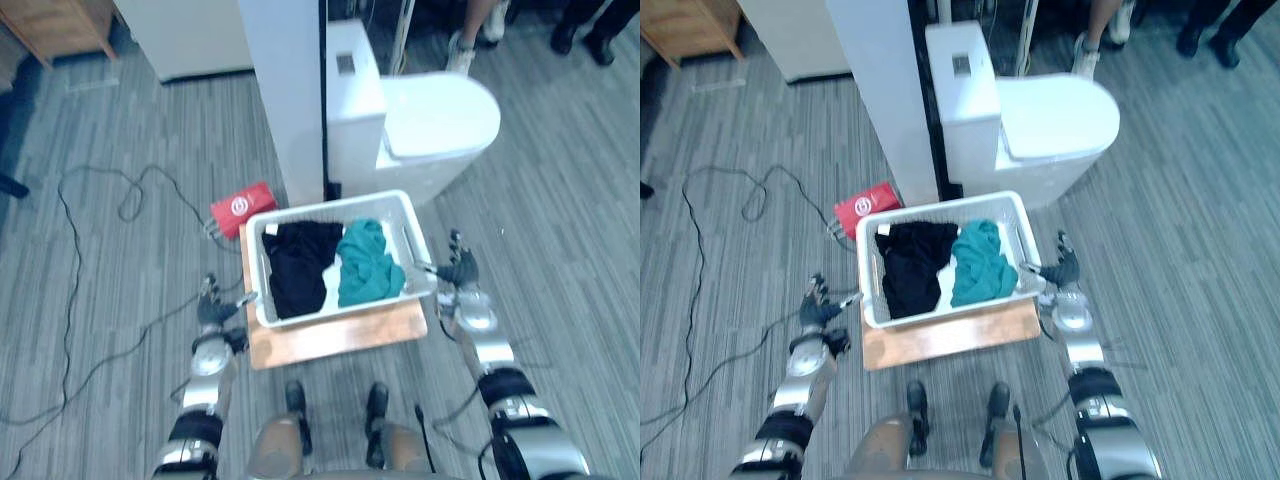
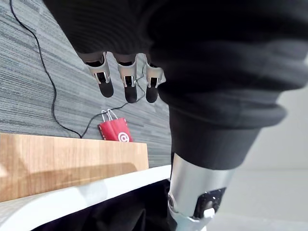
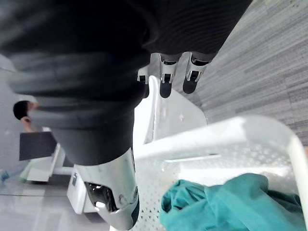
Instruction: Pick up the laundry basket with both hands and put the clothes into the washing machine.
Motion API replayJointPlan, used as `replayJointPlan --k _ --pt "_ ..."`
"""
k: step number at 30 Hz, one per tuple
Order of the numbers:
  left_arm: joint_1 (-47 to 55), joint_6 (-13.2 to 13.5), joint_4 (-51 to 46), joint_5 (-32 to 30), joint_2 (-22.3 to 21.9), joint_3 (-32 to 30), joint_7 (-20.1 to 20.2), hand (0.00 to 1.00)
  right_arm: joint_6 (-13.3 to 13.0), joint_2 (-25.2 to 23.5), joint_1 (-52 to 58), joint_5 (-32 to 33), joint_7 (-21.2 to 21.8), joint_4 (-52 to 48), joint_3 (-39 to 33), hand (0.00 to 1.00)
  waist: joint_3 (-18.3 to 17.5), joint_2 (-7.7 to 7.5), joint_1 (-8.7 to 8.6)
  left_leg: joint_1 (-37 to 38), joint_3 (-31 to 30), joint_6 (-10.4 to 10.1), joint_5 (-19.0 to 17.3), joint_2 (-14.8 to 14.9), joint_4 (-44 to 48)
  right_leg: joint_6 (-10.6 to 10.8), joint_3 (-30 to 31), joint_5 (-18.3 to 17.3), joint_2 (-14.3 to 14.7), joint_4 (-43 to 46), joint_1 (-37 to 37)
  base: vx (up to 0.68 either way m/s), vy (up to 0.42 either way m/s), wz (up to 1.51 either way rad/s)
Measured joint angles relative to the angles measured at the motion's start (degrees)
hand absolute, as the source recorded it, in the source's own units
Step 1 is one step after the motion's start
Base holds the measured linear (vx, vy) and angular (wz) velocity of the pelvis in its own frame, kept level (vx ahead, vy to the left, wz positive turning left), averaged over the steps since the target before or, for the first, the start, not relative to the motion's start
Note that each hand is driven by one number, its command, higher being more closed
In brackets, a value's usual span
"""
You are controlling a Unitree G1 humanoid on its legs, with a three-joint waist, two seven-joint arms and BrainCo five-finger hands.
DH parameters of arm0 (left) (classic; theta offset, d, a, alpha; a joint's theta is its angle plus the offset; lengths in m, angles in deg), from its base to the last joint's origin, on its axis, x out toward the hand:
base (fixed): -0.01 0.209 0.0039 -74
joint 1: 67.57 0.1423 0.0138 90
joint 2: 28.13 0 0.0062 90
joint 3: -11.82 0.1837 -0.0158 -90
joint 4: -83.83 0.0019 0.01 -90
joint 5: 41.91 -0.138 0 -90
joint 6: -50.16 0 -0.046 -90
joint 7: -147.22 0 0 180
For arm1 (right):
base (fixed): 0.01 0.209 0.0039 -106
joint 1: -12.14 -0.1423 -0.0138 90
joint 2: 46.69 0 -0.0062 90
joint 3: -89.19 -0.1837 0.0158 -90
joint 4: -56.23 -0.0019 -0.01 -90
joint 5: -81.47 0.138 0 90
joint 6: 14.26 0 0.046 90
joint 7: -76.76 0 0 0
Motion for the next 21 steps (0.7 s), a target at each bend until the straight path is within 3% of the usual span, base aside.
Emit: replayJointPlan --k 7,8,11,12,17,21 --pt "-16.9 -0.6 11.1 -0.3 5.3 1.6 -2.9 0.00 1.8 2.7 -19.7 0.6 -2.4 15.3 0.3 0.00 8.3 -0.36 0.28 -7.2 0.1 1.4 0.9 0.1 4.1 0.3 1.3 2.4 -0.5 2.1 -6.7 -0.18 0.024 -0.05" --pt "-20.1 -0.9 14.1 -0.5 6.0 2.8 -3.5 1.00 2.1 2.8 -23.1 0.6 -2.5 18.8 0.3 0.00 8.6 -0.38 0.23 -8.7 0.0 1.7 1.1 0.0 4.6 0.2 1.3 2.9 -0.5 2.1 -7.9 -0.14 0.014 0.00" --pt "-25.8 -1.7 18.2 -1.5 6.4 3.7 -3.6 1.00 2.8 3.0 -28.0 0.2 -2.9 23.6 -0.3 0.00 8.6 -0.43 0.17 -11.9 -0.2 2.2 1.6 -0.1 5.4 0.3 1.3 3.8 -0.7 2.1 -10.6 -0.09 0.008 0.02" --pt "-28.1 -2.5 19.0 -3.5 6.6 4.8 -3.6 1.00 3.0 3.2 -29.4 0.0 -3.5 24.6 -0.4 1.00 8.8 -0.54 0.03 -13.2 -0.3 2.4 1.8 -0.2 5.5 0.4 1.2 4.1 -0.8 2.1 -11.8 -0.05 0.005 0.03" --pt "-31.5 -2.5 18.3 -5.4 6.0 5.2 -3.6 1.00 3.5 3.1 -29.9 0.7 -3.6 22.7 -2.2 1.00 10.0 -0.96 -0.15 -15.1 -0.7 2.5 2.3 -0.2 5.4 0.4 0.8 4.0 -1.0 2.8 -13.8 -0.01 -0.008 0.04" --pt "-31.8 -2.3 16.5 -5.2 6.2 5.3 -3.4 1.00 3.5 2.9 -28.8 5.7 -3.6 20.2 -1.9 1.00 10.2 -0.96 -0.18 -15.6 -0.7 2.0 2.7 0.0 4.7 0.3 0.7 3.9 -0.7 2.9 -14.6 0.04 -0.026 0.00"
